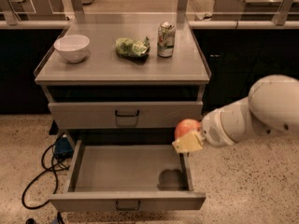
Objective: Place apple into middle drawer
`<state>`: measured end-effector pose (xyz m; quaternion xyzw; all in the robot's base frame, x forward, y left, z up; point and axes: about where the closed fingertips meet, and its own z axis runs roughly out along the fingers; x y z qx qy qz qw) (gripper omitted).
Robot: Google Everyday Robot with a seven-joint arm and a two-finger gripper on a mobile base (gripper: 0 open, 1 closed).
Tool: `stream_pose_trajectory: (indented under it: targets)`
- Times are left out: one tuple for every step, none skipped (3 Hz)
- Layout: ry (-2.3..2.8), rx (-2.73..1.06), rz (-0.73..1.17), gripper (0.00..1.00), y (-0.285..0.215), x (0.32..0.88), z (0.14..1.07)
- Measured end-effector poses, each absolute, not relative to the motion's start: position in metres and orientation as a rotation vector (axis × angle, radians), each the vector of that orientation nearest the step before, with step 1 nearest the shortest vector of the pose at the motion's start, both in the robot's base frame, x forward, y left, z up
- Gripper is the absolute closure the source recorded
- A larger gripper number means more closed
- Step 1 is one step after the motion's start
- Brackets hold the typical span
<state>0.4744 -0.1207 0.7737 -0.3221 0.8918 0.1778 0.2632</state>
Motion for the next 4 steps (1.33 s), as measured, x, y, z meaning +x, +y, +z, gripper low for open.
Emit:
stream_pose_trajectory:
  targets:
    - [2.455, -0.866, 0.474, 1.00, -0.112, 0.441, 0.702]
    - [2.545, -0.845, 0.494, 1.00, -0.110, 0.417, 0.619]
    - [2.624, -0.822, 0.539, 1.00, -0.087, 0.434, 0.547]
    - [2.634, -0.857, 0.570, 1.00, -0.070, 0.433, 0.537]
